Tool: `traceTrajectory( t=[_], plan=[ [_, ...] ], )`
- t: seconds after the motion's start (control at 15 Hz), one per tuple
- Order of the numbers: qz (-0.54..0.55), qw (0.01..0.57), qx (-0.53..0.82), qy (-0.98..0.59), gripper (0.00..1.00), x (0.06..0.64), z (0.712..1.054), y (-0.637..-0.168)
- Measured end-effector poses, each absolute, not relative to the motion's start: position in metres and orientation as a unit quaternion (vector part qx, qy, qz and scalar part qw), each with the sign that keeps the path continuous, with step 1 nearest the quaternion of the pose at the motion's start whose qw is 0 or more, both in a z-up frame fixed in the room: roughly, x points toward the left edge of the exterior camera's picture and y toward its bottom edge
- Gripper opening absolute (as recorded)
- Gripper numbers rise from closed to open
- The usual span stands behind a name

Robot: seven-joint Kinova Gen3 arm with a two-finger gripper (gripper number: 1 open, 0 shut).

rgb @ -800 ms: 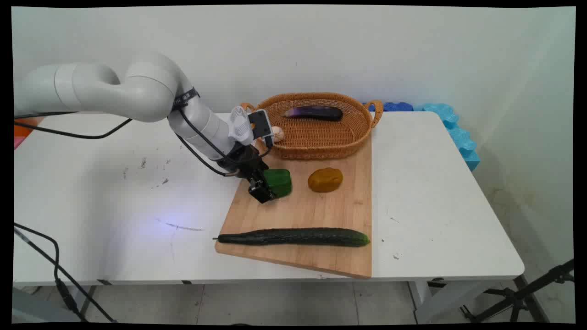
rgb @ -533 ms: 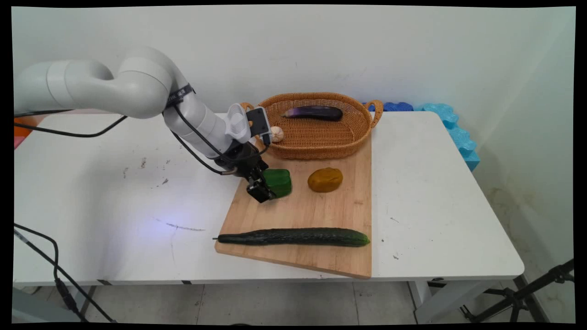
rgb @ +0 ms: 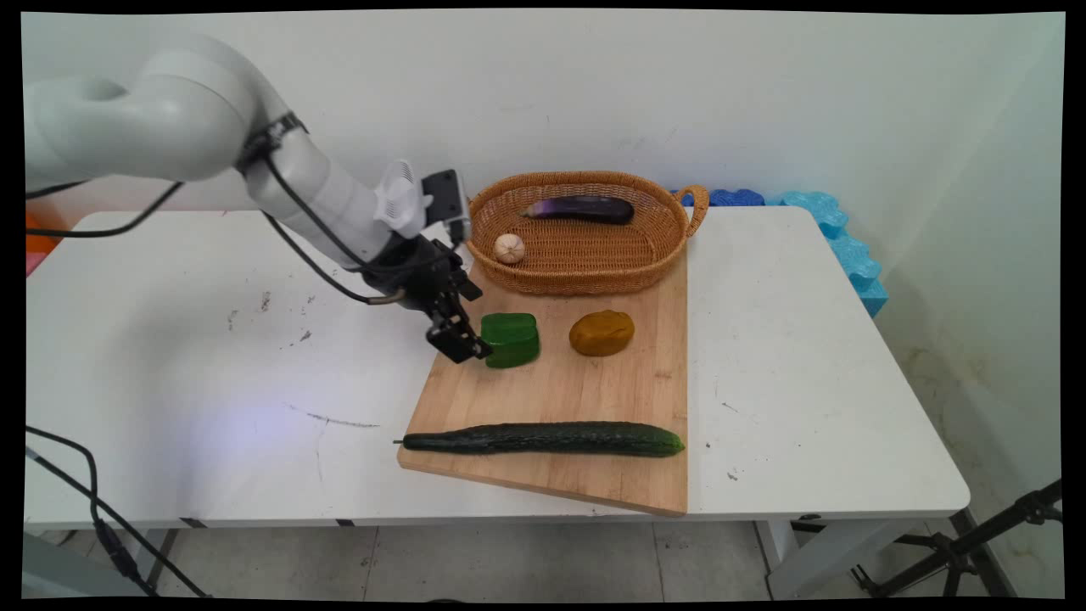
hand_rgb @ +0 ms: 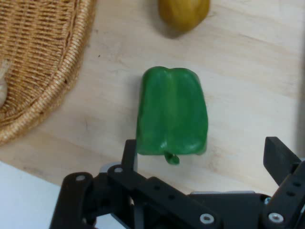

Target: Pick up the cucumber from the cutting board

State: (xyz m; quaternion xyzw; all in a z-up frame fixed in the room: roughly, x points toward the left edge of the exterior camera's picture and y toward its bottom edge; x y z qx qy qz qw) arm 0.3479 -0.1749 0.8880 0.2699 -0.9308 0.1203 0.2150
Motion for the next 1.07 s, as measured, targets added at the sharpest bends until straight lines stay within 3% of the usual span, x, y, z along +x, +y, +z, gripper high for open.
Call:
traceTrajectory(
  t=[0.67,1.07],
  plan=[
    [0.086,0.252,0.202,-0.943,1.00,0.400,0.942,-0.134],
    [0.062,0.266,0.194,-0.942,1.00,0.407,0.951,-0.123]
  ],
)
